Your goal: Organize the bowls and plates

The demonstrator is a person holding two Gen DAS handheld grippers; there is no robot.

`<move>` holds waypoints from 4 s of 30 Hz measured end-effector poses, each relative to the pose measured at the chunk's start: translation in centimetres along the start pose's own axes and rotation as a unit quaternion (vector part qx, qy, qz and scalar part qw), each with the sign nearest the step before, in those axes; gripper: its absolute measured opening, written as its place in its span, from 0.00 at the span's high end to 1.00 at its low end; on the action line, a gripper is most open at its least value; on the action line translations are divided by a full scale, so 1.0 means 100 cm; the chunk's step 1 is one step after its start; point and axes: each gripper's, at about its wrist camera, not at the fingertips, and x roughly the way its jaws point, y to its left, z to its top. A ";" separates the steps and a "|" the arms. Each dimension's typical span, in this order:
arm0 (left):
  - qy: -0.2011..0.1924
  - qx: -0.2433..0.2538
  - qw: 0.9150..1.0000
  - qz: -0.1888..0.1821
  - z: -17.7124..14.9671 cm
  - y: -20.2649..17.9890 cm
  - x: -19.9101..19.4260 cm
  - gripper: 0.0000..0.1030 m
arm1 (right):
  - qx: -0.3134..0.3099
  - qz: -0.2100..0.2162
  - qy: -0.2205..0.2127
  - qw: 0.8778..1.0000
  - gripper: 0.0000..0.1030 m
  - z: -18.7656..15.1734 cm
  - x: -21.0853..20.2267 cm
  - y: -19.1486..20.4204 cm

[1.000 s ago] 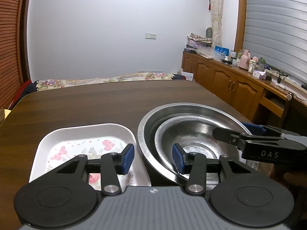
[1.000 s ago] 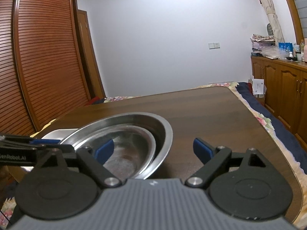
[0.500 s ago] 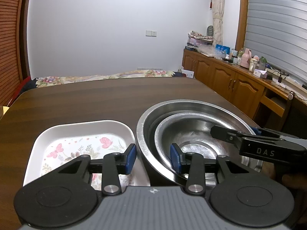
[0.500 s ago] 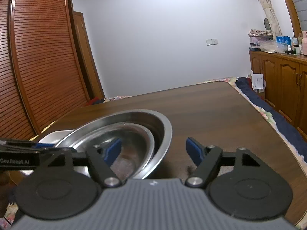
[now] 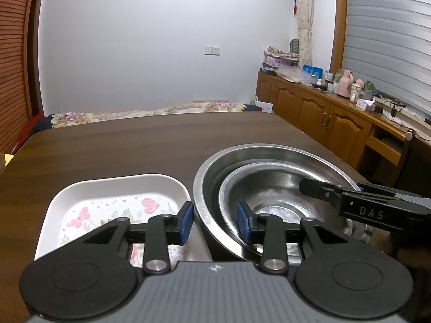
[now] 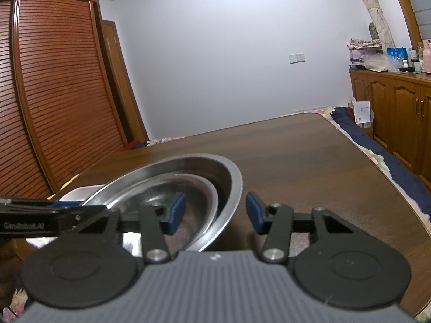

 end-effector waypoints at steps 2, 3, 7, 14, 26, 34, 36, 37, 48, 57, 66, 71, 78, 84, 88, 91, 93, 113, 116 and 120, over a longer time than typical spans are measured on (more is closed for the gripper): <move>-0.004 -0.002 1.000 0.001 0.001 -0.001 -0.003 0.71 | 0.001 0.007 0.000 1.000 0.68 -0.001 -0.001 0.001; -0.003 -0.004 1.000 0.000 0.001 -0.001 -0.005 0.72 | 0.002 0.005 -0.002 1.000 0.70 0.000 -0.002 0.002; 0.004 -0.009 1.000 -0.004 0.002 0.001 -0.009 0.72 | 0.009 0.000 0.003 1.000 0.71 0.004 -0.004 0.005; -0.018 -0.011 1.000 -0.009 0.020 0.003 -0.028 0.73 | 0.011 0.004 -0.012 1.000 0.71 0.022 -0.016 0.013; -0.054 -0.036 0.998 0.001 0.044 0.023 -0.074 0.73 | 0.026 0.038 -0.013 0.999 0.71 0.044 -0.016 0.035; -0.067 -0.059 0.996 0.021 0.034 0.052 -0.087 0.73 | 0.023 0.063 0.007 0.998 0.71 0.034 0.001 0.060; -0.067 -0.067 0.995 0.026 0.029 0.061 -0.088 0.73 | 0.024 0.069 0.014 0.997 0.71 0.032 0.006 0.066; -0.070 -0.072 0.995 0.027 0.027 0.067 -0.088 0.73 | 0.024 0.071 0.019 0.997 0.71 0.031 0.008 0.070; -0.071 -0.086 0.993 0.047 0.014 0.101 -0.084 0.73 | 0.006 0.090 0.041 0.995 0.71 0.022 0.028 0.096; -0.048 -0.100 0.993 0.032 0.002 0.121 -0.075 0.73 | -0.007 0.087 0.057 0.994 0.71 0.015 0.031 0.102; -0.041 -0.090 0.995 0.028 0.000 0.127 -0.067 0.73 | -0.007 0.084 0.063 0.994 0.71 0.010 0.035 0.103; -0.043 -0.087 0.995 0.032 -0.002 0.129 -0.068 0.73 | -0.014 0.082 0.068 0.994 0.71 0.009 0.040 0.108; -0.044 -0.079 0.995 0.030 -0.004 0.128 -0.066 0.73 | -0.034 0.078 0.067 0.994 0.71 0.009 0.041 0.113; -0.040 -0.080 0.995 0.040 -0.005 0.129 -0.065 0.73 | -0.043 0.064 0.064 0.995 0.61 0.010 0.039 0.113; -0.040 -0.078 0.995 0.049 -0.003 0.131 -0.067 0.73 | -0.052 0.052 0.055 0.996 0.58 0.012 0.035 0.111; -0.042 -0.070 0.995 0.053 -0.002 0.128 -0.072 0.73 | -0.058 0.046 0.044 0.996 0.55 0.015 0.027 0.109; -0.046 -0.065 0.995 0.055 0.001 0.125 -0.077 0.72 | -0.057 0.042 0.037 0.997 0.55 0.018 0.021 0.107; -0.099 -0.018 0.992 0.078 0.022 0.080 -0.127 0.00 | -0.082 0.018 -0.036 0.996 0.04 0.042 -0.044 0.112; -0.100 -0.015 0.991 0.093 0.024 0.073 -0.134 0.00 | -0.086 0.011 -0.045 0.995 0.00 0.046 -0.055 0.113; -0.101 -0.005 0.988 0.112 0.024 0.064 -0.142 0.00 | -0.096 -0.007 -0.050 0.994 0.00 0.051 -0.066 0.118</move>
